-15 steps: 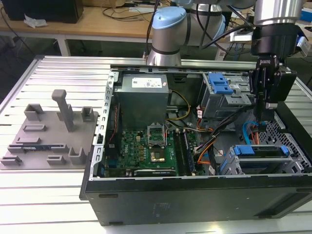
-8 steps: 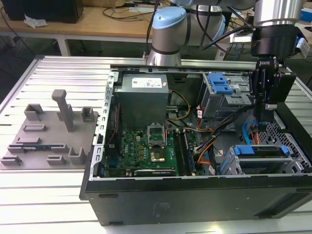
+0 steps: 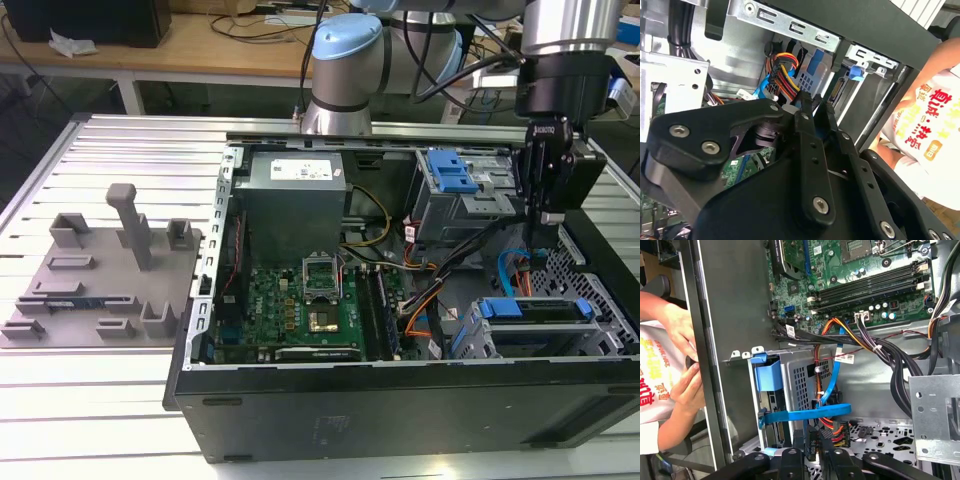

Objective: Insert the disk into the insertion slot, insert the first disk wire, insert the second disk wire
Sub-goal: 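Insert the first disk wire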

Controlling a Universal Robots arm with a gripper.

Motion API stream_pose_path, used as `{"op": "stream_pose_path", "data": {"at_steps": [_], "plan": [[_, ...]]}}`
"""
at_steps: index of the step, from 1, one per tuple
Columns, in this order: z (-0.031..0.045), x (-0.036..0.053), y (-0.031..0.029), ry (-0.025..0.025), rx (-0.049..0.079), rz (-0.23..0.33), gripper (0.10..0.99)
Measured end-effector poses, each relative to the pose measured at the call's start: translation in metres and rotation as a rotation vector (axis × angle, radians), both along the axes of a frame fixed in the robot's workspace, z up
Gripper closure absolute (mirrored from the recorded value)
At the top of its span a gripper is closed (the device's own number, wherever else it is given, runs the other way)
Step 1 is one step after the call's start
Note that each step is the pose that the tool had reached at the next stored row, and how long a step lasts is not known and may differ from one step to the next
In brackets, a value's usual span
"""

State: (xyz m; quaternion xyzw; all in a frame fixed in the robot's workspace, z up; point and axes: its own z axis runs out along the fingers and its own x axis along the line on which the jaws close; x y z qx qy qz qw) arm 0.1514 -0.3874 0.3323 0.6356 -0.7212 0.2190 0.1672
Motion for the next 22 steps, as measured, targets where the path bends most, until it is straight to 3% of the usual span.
{"op": "stream_pose_path", "data": {"at_steps": [8,22], "plan": [[-0.0015,0.0002,0.0004,0.001,-0.001,0.0,0.831],[-0.0045,0.0,0.0038,0.0061,-0.015,0.0,0.831]]}}
